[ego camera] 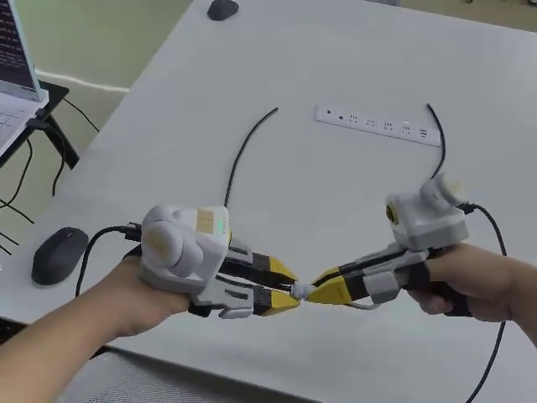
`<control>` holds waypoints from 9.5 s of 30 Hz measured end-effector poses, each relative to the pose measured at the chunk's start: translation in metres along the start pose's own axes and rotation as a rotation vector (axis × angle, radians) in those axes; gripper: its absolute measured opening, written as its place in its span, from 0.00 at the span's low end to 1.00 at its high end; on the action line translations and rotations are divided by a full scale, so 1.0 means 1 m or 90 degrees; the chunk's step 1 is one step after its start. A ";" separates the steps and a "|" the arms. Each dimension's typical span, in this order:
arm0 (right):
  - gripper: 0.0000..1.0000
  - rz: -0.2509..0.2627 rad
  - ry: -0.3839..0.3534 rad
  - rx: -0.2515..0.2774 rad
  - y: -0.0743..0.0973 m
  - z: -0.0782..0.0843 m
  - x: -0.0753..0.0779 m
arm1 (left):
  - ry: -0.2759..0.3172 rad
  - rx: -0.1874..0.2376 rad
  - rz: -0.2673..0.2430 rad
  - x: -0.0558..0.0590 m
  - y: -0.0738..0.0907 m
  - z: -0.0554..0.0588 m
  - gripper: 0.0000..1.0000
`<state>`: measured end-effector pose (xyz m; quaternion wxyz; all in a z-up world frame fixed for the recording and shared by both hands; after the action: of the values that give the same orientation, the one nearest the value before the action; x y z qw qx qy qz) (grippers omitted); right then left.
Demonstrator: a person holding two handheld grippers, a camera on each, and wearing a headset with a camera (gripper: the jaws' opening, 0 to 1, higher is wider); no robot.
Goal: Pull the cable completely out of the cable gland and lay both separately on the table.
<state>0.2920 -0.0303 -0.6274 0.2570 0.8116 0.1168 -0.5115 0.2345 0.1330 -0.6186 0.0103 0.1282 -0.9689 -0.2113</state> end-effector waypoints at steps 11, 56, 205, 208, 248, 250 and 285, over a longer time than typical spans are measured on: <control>0.07 0.039 0.103 0.005 0.005 0.005 -0.003 | 0.028 -0.011 0.009 0.001 -0.007 -0.001 0.15; 0.21 0.206 0.326 0.032 0.007 0.010 -0.029 | 0.069 0.012 0.023 0.004 0.000 0.006 0.15; 0.00 0.723 0.458 0.146 -0.042 0.044 -0.067 | -0.015 0.050 0.036 -0.010 0.025 -0.003 0.15; 0.00 0.722 0.444 0.153 -0.041 0.045 -0.066 | -0.015 0.051 0.036 -0.009 0.026 -0.004 0.15; 0.00 0.728 0.050 0.269 0.000 0.078 -0.009 | 0.004 0.050 0.035 -0.008 0.020 0.001 0.15; 0.00 0.727 0.053 0.264 -0.001 0.079 -0.009 | 0.006 0.049 0.034 -0.008 0.020 0.001 0.15; 0.13 0.732 0.315 0.208 -0.030 0.058 -0.062 | 0.011 0.039 0.034 -0.004 0.021 -0.002 0.15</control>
<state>0.2052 -0.0315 -0.6011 0.3288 0.8672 -0.3599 -0.1014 0.2334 0.1520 -0.6080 0.0204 0.1047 -0.9778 -0.1802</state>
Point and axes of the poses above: the centre of the closed fingertips' face, and the gripper's own axes: y roughly backward along the fingers, x roughly to its right, z roughly out of its underside, the point moved 10 cm from there along y, roughly backward along the fingers, and after that the axes turned 12 degrees about -y, right-handed, at the moved point
